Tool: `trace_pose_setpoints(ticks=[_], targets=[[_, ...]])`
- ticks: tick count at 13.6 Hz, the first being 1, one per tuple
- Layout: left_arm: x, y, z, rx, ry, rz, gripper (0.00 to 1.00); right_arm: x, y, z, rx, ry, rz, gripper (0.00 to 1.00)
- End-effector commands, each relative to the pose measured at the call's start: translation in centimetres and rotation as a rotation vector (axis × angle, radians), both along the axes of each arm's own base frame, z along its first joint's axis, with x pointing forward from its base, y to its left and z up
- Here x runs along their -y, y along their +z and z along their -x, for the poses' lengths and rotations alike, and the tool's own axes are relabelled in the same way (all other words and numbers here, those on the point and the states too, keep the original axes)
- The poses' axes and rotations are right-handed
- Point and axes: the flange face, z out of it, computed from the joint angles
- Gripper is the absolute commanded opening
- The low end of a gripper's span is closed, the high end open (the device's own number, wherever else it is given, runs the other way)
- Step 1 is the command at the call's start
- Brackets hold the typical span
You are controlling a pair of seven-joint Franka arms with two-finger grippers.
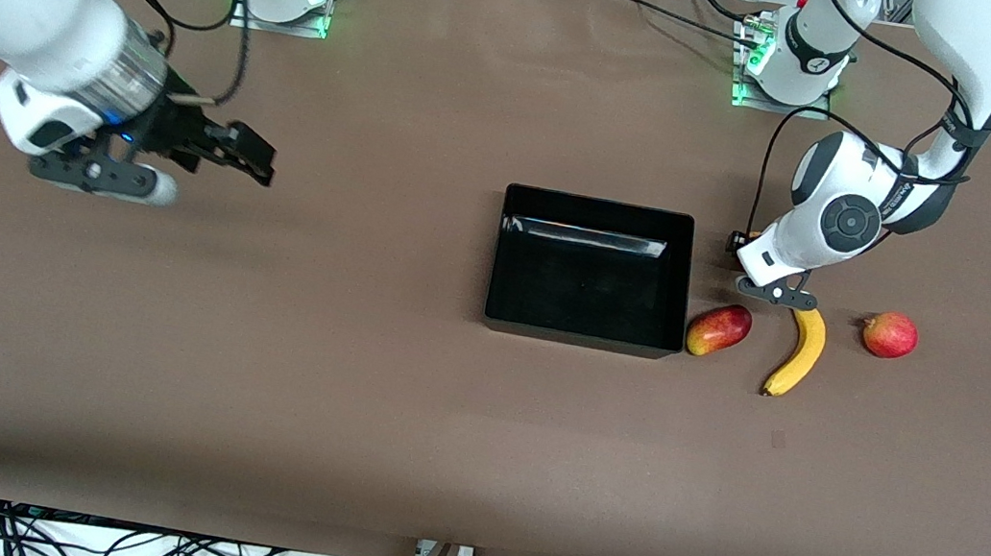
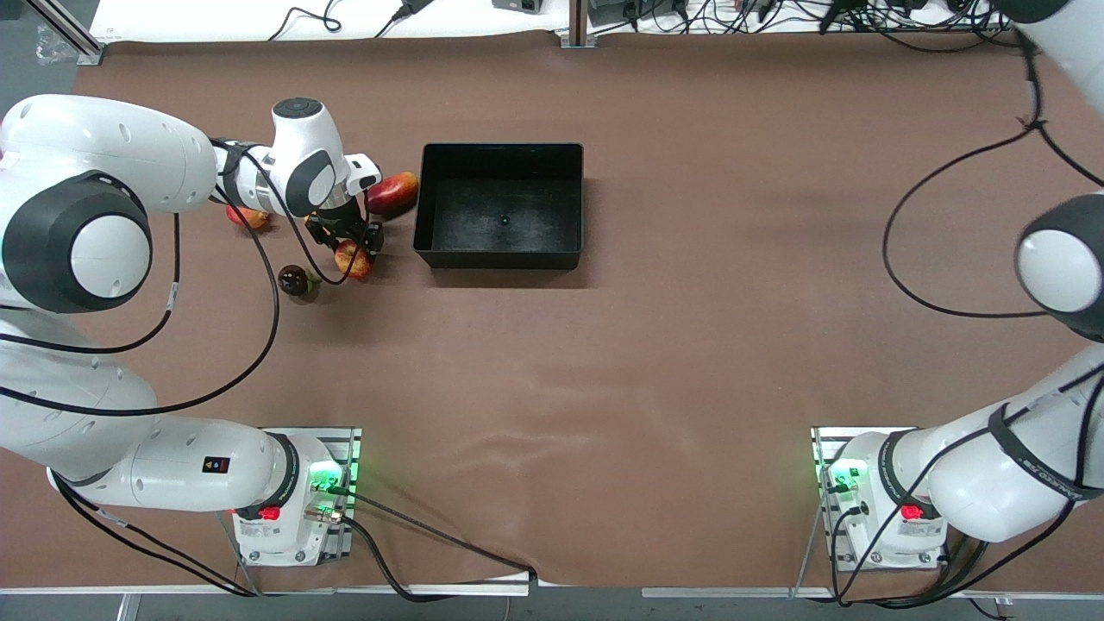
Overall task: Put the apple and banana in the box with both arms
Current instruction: 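Grasp the red apple beside the mangosteen with the left gripper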
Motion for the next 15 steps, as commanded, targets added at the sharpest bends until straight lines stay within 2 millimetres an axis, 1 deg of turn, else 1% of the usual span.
trace_pose_setpoints(ticks=[1,2,4,5,6,7,8,9,10,11,13,14,15], targets=[[1.5,2.9,-1.4,-0.02,-0.012,-0.009,0.07,4.7,0.7,3.3,-0.007,0.034,0.023,1.0],[1.8,5.0,-2.9,-0.045,-0.013,-0.019,0.07,6.4,1.0,3.7,0.0,0.033,0.03,1.0],[2.5,11.1,-7.4,-0.097,-0.005,-0.037,0.07,9.0,1.5,4.5,0.015,0.08,0.052,1.0],[2.8,13.1,-9.5,-0.127,0.003,-0.04,0.08,9.6,1.7,5.2,0.017,0.081,0.076,1.0],[3.4,14.5,-11.3,-0.141,0.007,-0.027,0.08,9.8,1.6,6.0,0.023,0.085,0.099,1.0],[5.6,15.6,-12.4,-0.136,-0.015,-0.008,0.08,10.3,1.4,6.6,0.035,0.079,0.101,1.0],[7.9,15.7,-12.8,-0.137,-0.012,0.018,0.09,10.6,1.1,7.2,0.053,0.074,0.103,1.0],[11.0,15.1,-12.3,-0.147,0.023,0.033,0.09,11.0,0.9,7.5,0.059,0.077,0.111,1.0],[13.7,14.3,-11.7,-0.141,0.086,0.027,0.11,11.4,0.8,7.5,0.058,0.091,0.118,1.0],[15.9,12.8,-11.4,-0.117,0.086,0.031,0.15,12.2,0.9,7.3,0.06,0.094,0.117,1.0],[20.5,9.9,-10.0,-0.095,0.055,0.033,0.15,13.9,1.6,7.2,0.075,0.125,0.114,1.0],[21.9,8.6,-9.3,-0.092,0.06,0.014,0.15,14.6,1.9,7.2,0.077,0.128,0.109,1.0],[22.3,7.0,-8.8,-0.101,0.064,0.0,0.15,14.5,2.0,7.3,0.069,0.117,0.111,1.0]])
